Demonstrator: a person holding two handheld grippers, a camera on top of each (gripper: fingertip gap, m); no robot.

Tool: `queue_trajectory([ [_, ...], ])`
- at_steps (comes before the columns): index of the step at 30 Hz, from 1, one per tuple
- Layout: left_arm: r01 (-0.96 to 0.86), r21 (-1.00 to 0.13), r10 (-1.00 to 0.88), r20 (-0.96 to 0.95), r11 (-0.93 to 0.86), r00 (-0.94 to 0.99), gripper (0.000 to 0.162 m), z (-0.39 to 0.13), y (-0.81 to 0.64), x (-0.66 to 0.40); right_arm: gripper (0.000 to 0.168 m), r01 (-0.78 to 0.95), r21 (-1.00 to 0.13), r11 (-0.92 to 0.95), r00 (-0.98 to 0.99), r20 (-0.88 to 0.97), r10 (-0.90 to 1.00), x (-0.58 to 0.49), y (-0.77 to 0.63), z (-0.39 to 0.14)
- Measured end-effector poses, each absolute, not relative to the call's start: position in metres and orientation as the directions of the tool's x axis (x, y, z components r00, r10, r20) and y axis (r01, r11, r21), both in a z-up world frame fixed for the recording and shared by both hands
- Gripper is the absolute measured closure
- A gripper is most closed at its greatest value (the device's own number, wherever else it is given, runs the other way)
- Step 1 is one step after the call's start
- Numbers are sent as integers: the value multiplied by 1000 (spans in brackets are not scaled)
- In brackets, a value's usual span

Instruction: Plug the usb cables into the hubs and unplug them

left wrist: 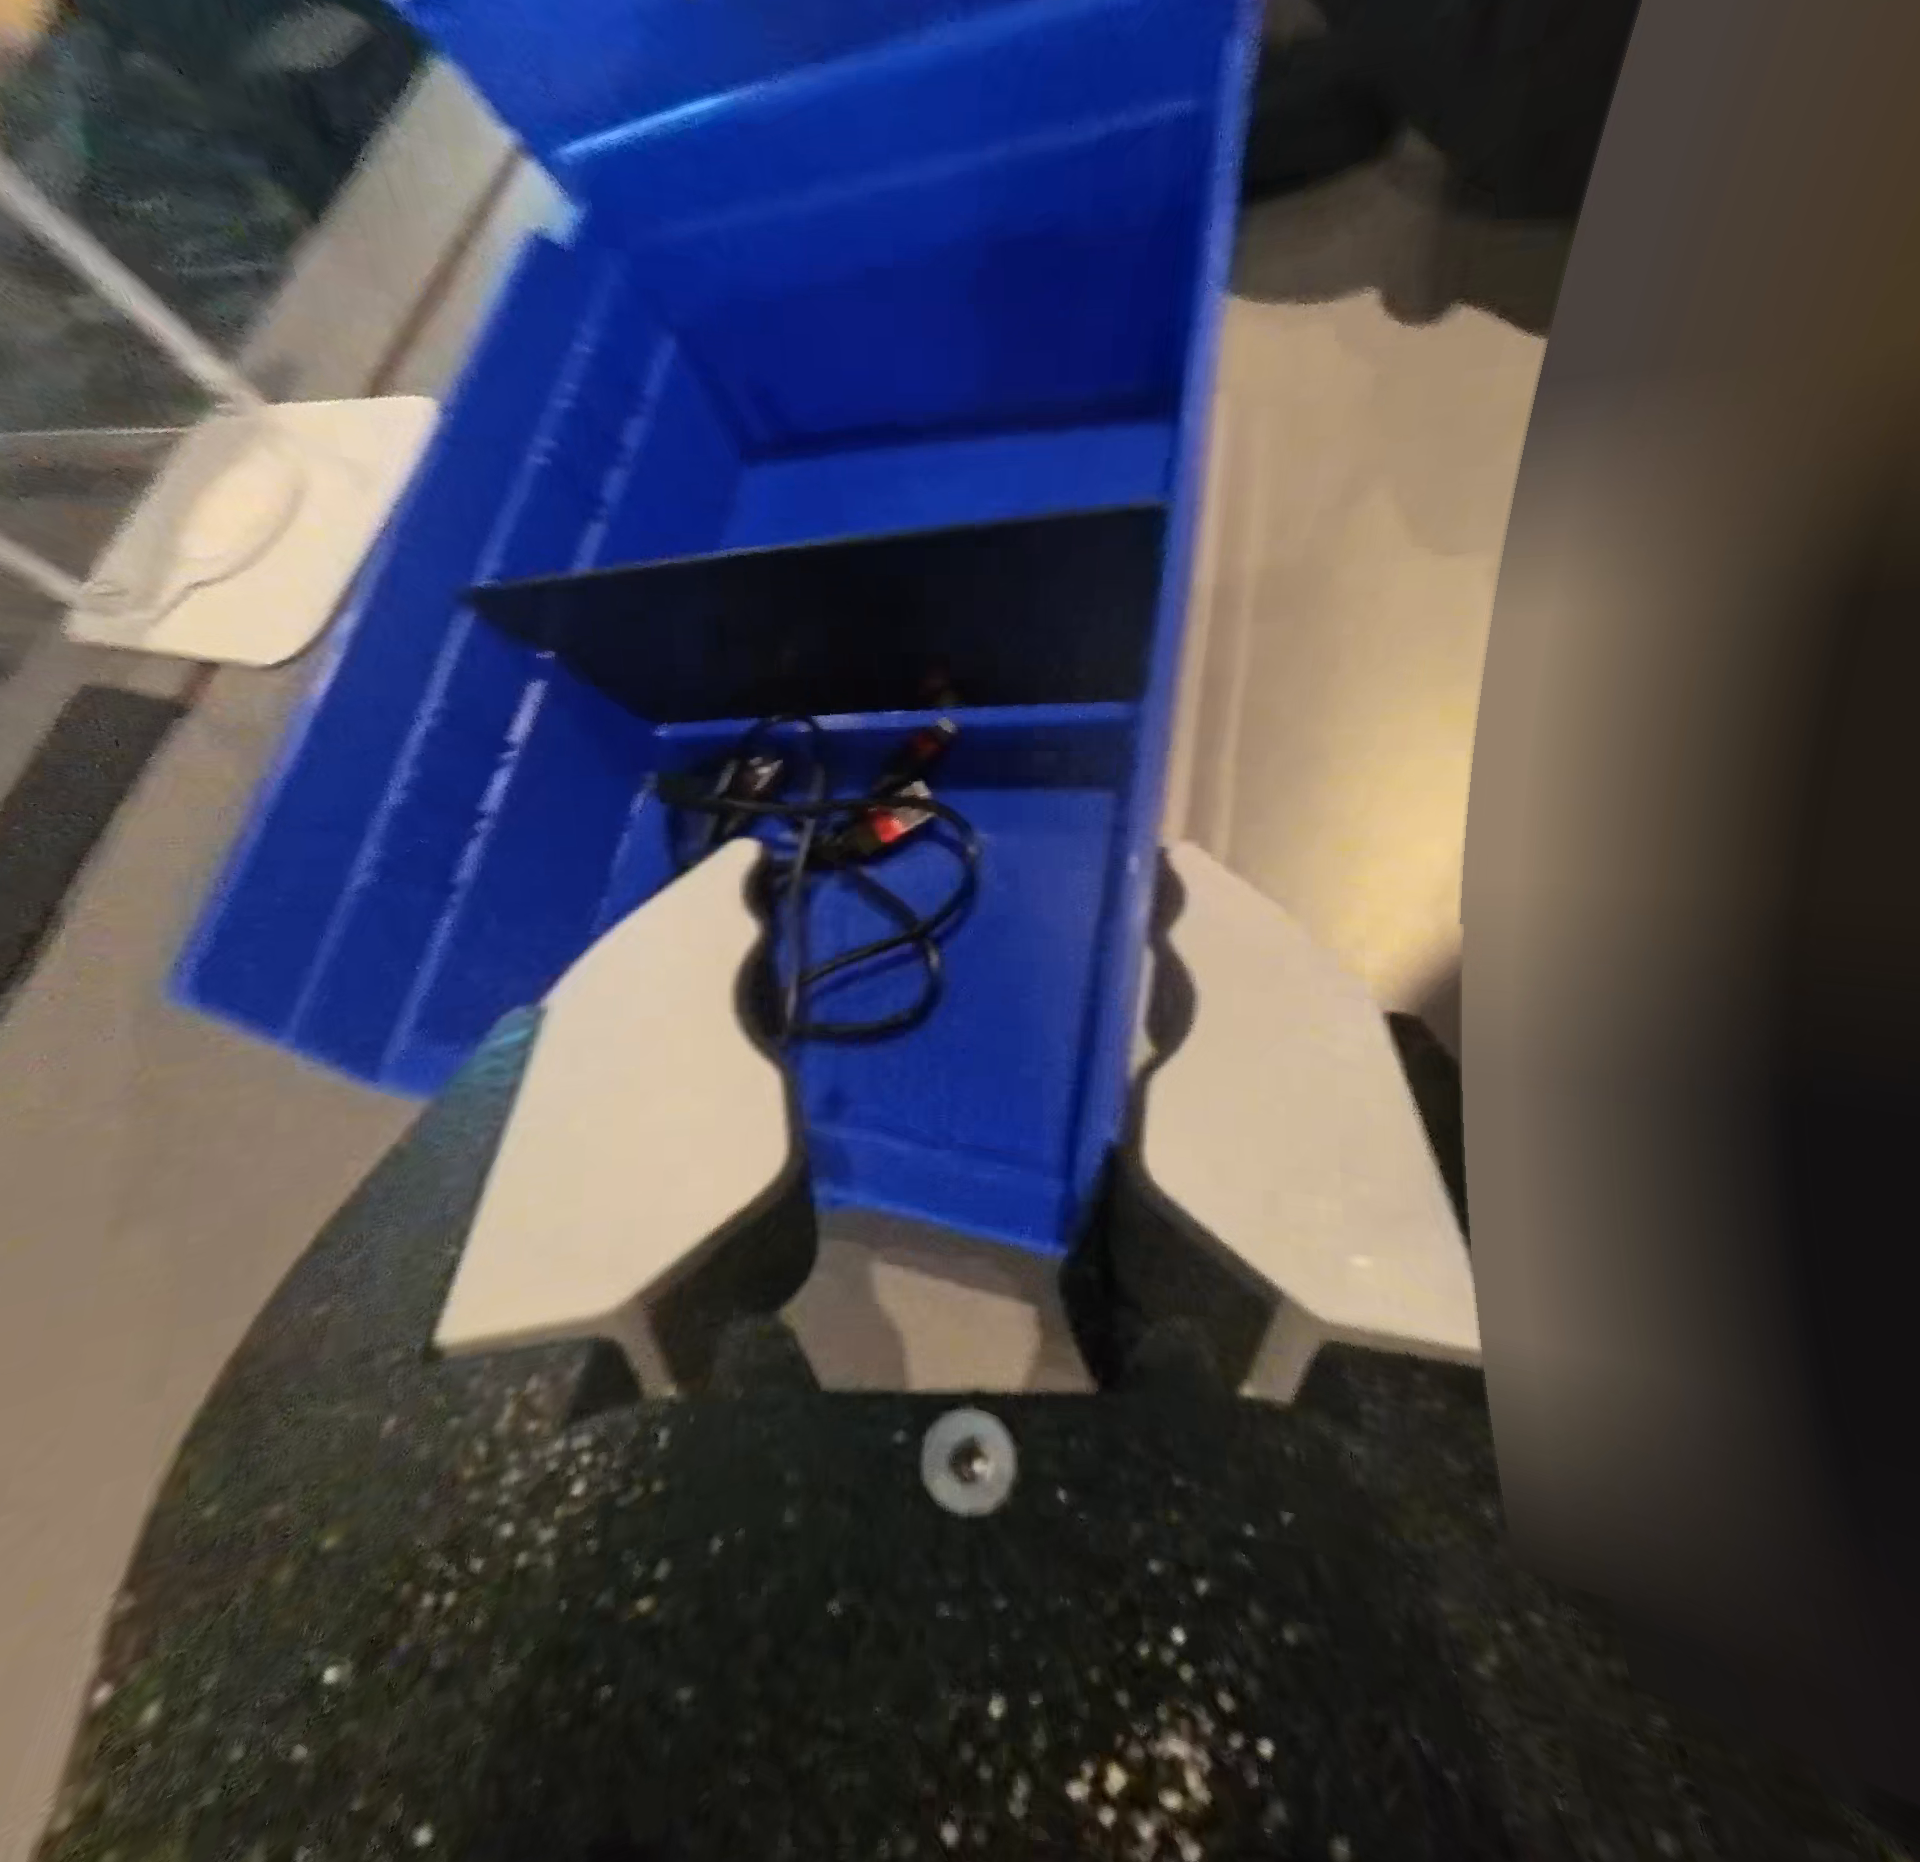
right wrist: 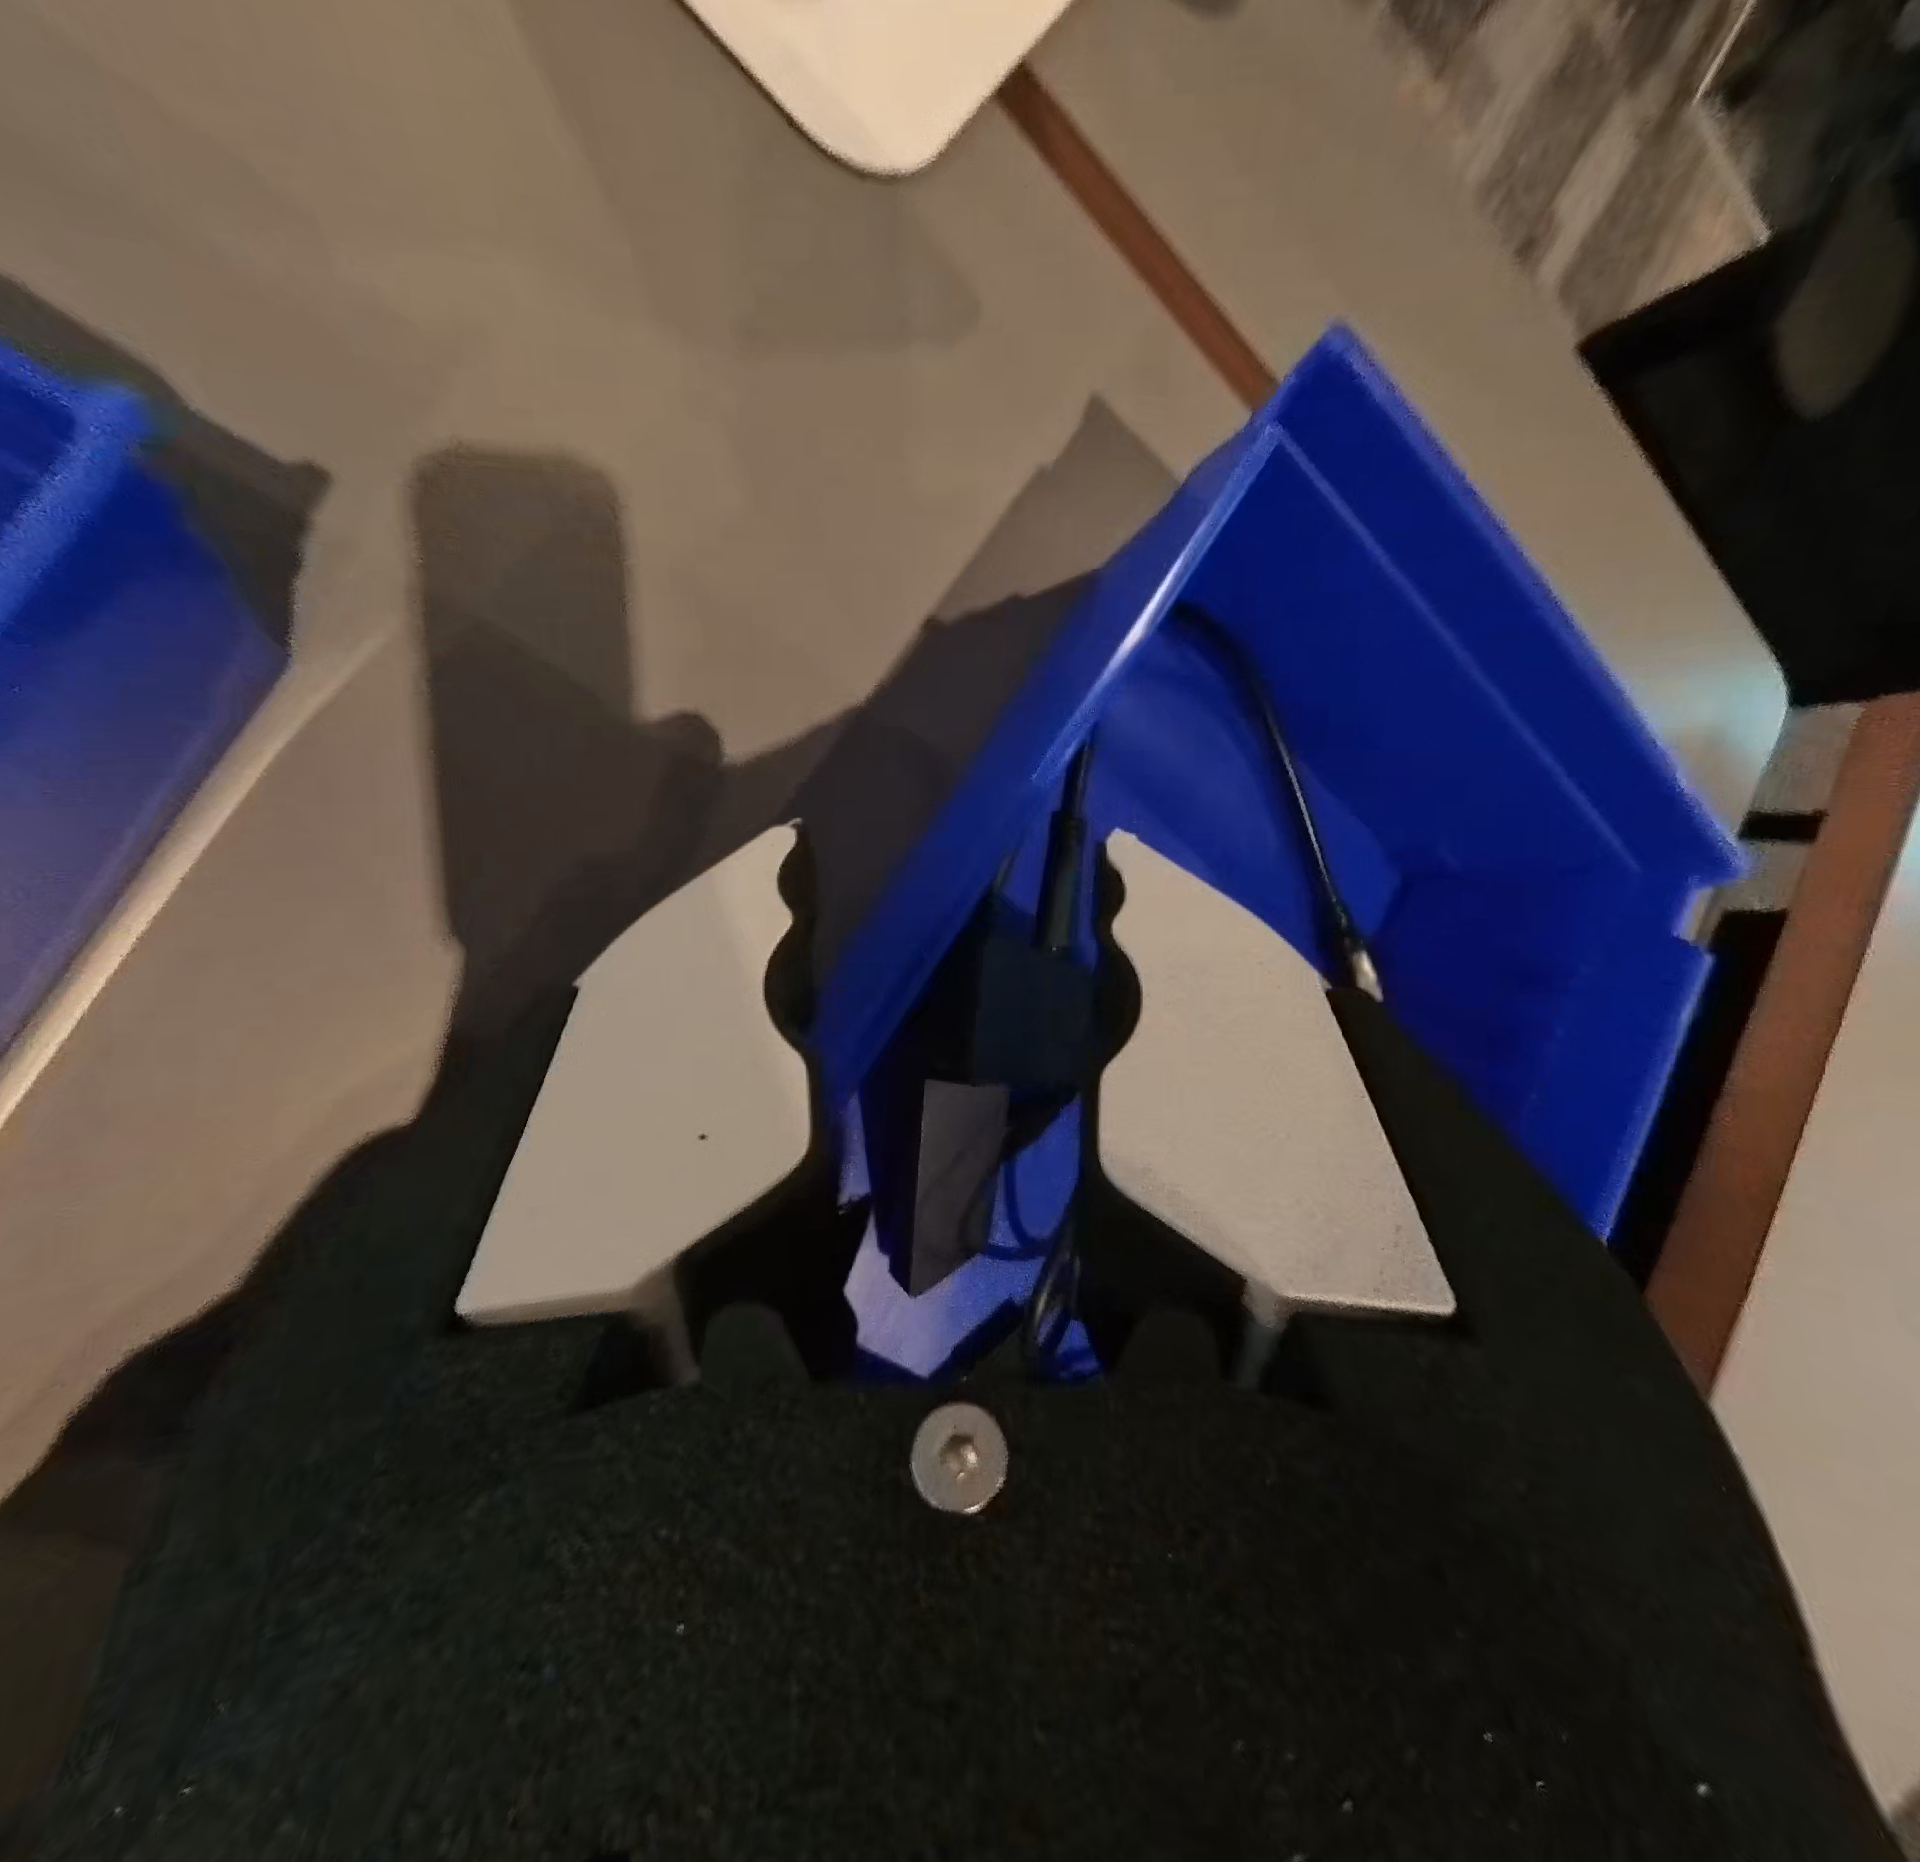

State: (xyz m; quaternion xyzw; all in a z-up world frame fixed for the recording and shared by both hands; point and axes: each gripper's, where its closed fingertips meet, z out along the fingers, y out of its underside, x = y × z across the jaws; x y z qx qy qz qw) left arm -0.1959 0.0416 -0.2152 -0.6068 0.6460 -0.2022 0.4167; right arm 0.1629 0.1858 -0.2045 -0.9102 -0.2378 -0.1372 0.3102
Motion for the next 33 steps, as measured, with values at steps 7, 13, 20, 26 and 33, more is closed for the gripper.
queue_trajectory([
  [7,-577,-804,-887,-364,145,284,63,-201,66,-225,151,489,-429,-760,860,384,336,176,192,-228],
  [13,-477,-876,-884,-276,70,378,55,-190,73,-253,152,505,-416,-756,848,406,342,177,201,-228],
  [20,-313,-946,-843,-230,78,485,62,-167,90,-280,136,530,-302,-792,825,401,399,190,228,-226],
  [26,-332,-937,-809,-275,106,519,62,-163,102,-291,125,322,-213,-923,933,238,270,200,252,-237],
  [33,-314,-947,-816,-238,73,527,63,-173,113,-298,132,282,-97,-955,947,190,260,197,262,-242],
])
